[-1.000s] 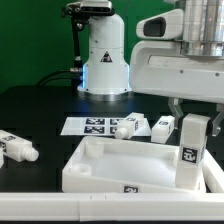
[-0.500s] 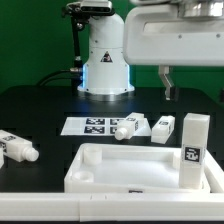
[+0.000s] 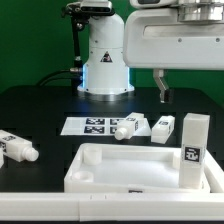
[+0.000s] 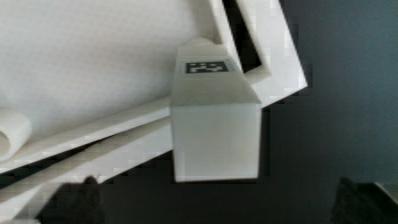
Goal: Assemble desk
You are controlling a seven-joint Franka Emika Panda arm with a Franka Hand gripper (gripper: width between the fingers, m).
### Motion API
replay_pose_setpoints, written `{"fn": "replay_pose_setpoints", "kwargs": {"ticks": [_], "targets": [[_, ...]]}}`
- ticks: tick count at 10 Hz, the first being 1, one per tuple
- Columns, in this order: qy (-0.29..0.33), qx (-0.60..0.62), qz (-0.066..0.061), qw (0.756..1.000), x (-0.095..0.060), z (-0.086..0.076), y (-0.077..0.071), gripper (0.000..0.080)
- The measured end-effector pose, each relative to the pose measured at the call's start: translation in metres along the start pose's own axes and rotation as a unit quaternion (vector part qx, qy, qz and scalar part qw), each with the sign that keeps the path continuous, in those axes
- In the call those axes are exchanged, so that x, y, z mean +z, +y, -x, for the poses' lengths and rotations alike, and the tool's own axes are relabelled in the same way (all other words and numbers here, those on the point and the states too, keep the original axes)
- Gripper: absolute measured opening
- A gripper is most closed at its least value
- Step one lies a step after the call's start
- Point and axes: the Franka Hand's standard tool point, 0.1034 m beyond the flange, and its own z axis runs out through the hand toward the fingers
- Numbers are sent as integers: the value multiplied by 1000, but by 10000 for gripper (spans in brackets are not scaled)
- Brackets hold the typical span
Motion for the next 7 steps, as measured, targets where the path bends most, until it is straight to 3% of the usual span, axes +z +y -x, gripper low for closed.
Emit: {"fn": "replay_pose_setpoints", "kwargs": {"ticks": [4, 7], "targets": [[-26, -58, 5, 998, 2, 42, 26, 649], [-36, -59, 10, 998, 3, 42, 28, 649]]}}
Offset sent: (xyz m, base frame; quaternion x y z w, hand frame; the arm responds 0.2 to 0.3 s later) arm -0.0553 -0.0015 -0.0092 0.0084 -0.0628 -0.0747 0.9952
